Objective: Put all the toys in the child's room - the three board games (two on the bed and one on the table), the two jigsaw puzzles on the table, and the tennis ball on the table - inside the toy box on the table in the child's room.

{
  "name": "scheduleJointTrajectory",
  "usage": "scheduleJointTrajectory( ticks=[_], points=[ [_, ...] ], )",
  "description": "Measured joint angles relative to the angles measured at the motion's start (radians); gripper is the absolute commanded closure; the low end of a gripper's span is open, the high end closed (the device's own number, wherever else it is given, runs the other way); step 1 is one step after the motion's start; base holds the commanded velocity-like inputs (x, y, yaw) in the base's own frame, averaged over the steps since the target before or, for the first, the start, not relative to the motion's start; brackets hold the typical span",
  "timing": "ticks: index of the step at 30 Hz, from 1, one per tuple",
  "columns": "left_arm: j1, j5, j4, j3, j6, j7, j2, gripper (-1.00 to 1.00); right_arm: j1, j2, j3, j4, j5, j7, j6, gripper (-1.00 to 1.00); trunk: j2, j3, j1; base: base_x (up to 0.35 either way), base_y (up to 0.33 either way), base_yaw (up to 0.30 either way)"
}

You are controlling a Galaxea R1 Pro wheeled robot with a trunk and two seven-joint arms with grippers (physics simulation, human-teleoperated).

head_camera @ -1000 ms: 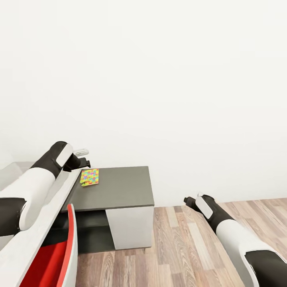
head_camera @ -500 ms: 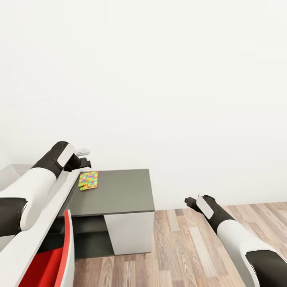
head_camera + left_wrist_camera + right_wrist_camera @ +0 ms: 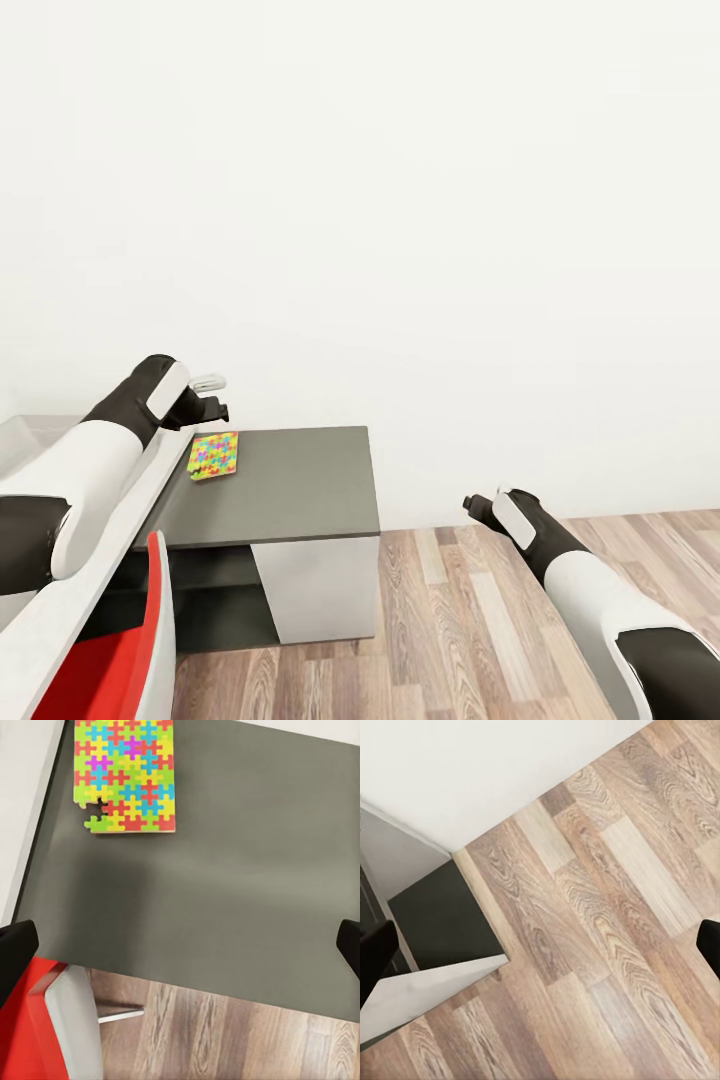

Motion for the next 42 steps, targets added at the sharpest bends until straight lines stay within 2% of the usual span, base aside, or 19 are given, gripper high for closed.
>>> scheduleJointTrajectory(
  ticks=[9,11,13,14,15,16,18,19,20,21,22,24,27,29,34,42],
  points=[
    [0.0,0.0,0.0,0.0,0.0,0.001,0.0,-1.0,0.0,-0.009,-0.001,0.0,0.0,0.001,0.023,-1.0,0.0,0.0,0.0,0.0,0.0,0.0],
    [0.0,0.0,0.0,0.0,0.0,0.001,0.0,-1.0,0.0,-0.024,-0.001,-0.001,-0.001,0.003,0.051,-1.0,0.0,0.0,0.0,0.0,0.0,0.0],
    [0.0,0.0,0.0,0.0,-0.001,0.001,0.0,-1.0,0.0,-0.052,-0.002,-0.002,-0.003,0.016,0.083,-1.0,0.0,0.0,0.0,0.0,0.0,0.0],
    [0.0,0.0,0.0,0.0,-0.001,0.001,0.0,-1.0,0.0,-0.076,-0.002,-0.003,-0.004,0.041,0.102,-1.0,0.0,0.0,0.0,0.0,0.0,0.0],
    [0.0,0.0,0.0,0.0,-0.001,0.001,0.0,-1.0,0.0,-0.105,-0.003,-0.003,-0.007,0.084,0.118,-1.0,0.0,0.0,0.0,0.0,0.0,0.0],
    [0.0,0.0,0.0,0.0,-0.001,0.001,0.0,-1.0,0.0,-0.123,-0.003,-0.003,-0.01,0.115,0.125,-1.0,0.0,0.0,0.0,0.0,0.0,0.0],
    [0.0,0.0,0.0,0.0,-0.001,0.001,0.0,-1.0,0.001,-0.193,-0.003,0.0,-0.011,0.281,0.152,-1.0,0.0,0.0,0.0,0.0,0.0,0.0],
    [0.0,0.0,0.0,0.0,-0.001,0.001,0.0,-1.0,0.001,-0.212,-0.001,0.0,-0.018,0.33,0.158,-1.0,0.0,0.0,0.0,0.0,0.0,0.0],
    [0.0,0.0,0.0,0.0,-0.001,0.001,0.0,-1.0,0.001,-0.243,0.001,0.001,-0.022,0.429,0.169,-1.0,0.0,0.0,0.0,0.0,0.0,0.0],
    [0.0,0.0,0.0,0.0,-0.001,0.001,0.0,-1.0,0.002,-0.258,0.001,0.002,-0.022,0.483,0.175,-1.0,0.0,0.0,0.0,0.0,0.0,0.0],
    [0.0,0.0,0.0,0.0,-0.001,0.001,-0.001,-1.0,0.004,-0.279,0.001,0.004,-0.018,0.58,0.181,-1.0,0.0,0.0,0.0,0.0,0.0,0.0],
    [0.0,0.0,0.0,0.0,-0.001,0.001,-0.001,-1.0,0.015,-0.301,0.0,0.008,-0.015,0.698,0.187,-1.0,0.0,0.0,0.0,0.0,0.0,0.0],
    [0.0,0.0,0.0,0.0,-0.001,0.001,-0.002,-1.0,0.035,-0.323,0.0,0.012,-0.011,0.799,0.192,-1.0,0.0,0.0,0.0,0.0,0.0,0.0],
    [0.0,0.0,0.0,0.0,0.0,0.0,-0.002,-1.0,0.04,-0.332,-0.001,0.013,-0.009,0.825,0.193,-1.0,0.0,0.0,0.0,0.0,0.0,0.0],
    [0.0,0.0,-0.002,0.0,0.0,-0.001,-0.001,-1.0,0.046,-0.347,-0.001,0.013,-0.008,0.848,0.195,-1.0,0.0,0.0,0.0,0.0,0.0,0.0],
    [0.0,0.0,-0.003,0.0,0.0,-0.001,0.0,-1.0,0.048,-0.353,-0.001,0.014,-0.008,0.857,0.196,-1.0,0.0,0.0,0.0,0.0,0.0,0.0]
  ],
)
